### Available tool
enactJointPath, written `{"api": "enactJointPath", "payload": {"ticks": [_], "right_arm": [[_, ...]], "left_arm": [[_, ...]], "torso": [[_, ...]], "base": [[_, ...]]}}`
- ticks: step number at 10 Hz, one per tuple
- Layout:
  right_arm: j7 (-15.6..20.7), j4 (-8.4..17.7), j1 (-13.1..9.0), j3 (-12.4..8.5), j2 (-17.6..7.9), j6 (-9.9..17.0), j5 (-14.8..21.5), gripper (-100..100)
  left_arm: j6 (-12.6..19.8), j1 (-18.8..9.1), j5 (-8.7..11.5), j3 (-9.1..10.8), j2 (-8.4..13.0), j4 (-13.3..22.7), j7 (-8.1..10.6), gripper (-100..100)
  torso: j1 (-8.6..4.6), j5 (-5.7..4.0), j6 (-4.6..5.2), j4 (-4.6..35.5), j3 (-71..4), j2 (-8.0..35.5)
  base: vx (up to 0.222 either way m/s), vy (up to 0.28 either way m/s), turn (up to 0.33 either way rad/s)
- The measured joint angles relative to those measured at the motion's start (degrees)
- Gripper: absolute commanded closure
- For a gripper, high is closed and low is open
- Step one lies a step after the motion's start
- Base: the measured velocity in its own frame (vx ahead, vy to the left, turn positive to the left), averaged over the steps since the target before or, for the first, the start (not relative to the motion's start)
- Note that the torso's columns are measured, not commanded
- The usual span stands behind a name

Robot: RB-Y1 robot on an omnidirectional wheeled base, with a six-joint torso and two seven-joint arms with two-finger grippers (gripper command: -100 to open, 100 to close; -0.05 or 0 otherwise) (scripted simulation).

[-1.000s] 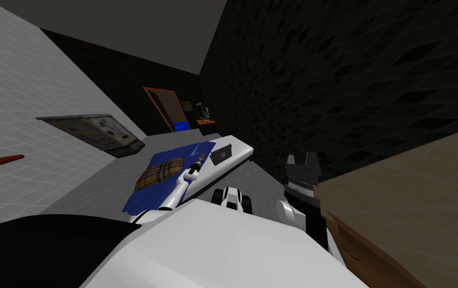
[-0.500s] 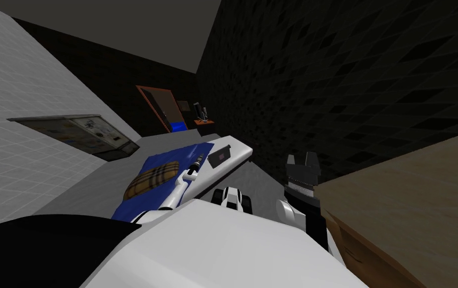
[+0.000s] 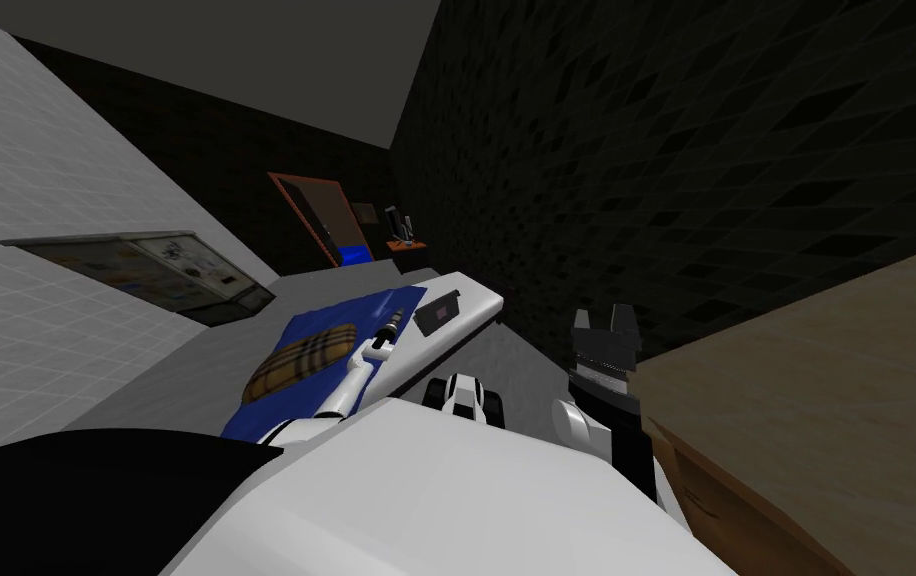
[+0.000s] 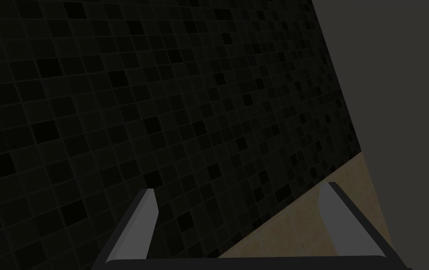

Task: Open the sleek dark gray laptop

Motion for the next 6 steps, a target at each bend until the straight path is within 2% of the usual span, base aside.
{"api": "enactJointPath", "payload": {"ticks": [1, 2, 4, 6], "right_arm": [[0.0, 0.0, 0.0, 0.0, 0.0, 0.0, 0.0, 0], [0.0, 0.0, 0.0, 0.0, 0.0, 0.0, 0.0, 0], [0.0, 0.0, 0.0, 0.0, 0.0, 0.0, 0.0, 0], [0.0, 0.0, 0.0, 0.0, 0.0, 0.0, 0.0, 0]], "left_arm": [[0.7, 0.4, -0.3, -1.02, -0.6, -1.5, -0.2, 100], [0.8, 0.5, -0.3, -1.14, -0.7, -1.7, -0.25, -100], [0.4, 0.4, -0.2, -0.57, -1.5, -1.3, -0.31, -100], [0.1, 0.3, 0.0, 0.0, -2.5, -1.0, -0.36, -100]], "torso": [[-0.01, 0.0, 0.04, 0.0, 0.0, 0.0], [-0.12, -0.02, 0.11, 0.0, 0.0, 0.0], [-0.56, -0.16, 0.08, -0.1, -0.1, -0.2], [-0.16, -0.04, 0.06, 0.0, 0.0, 0.0]], "base": [[-0.006, 0.011, 0.052], [0.048, -0.098, 0.028], [0.077, -0.175, 0.044], [0.077, -0.194, 0.033]]}}
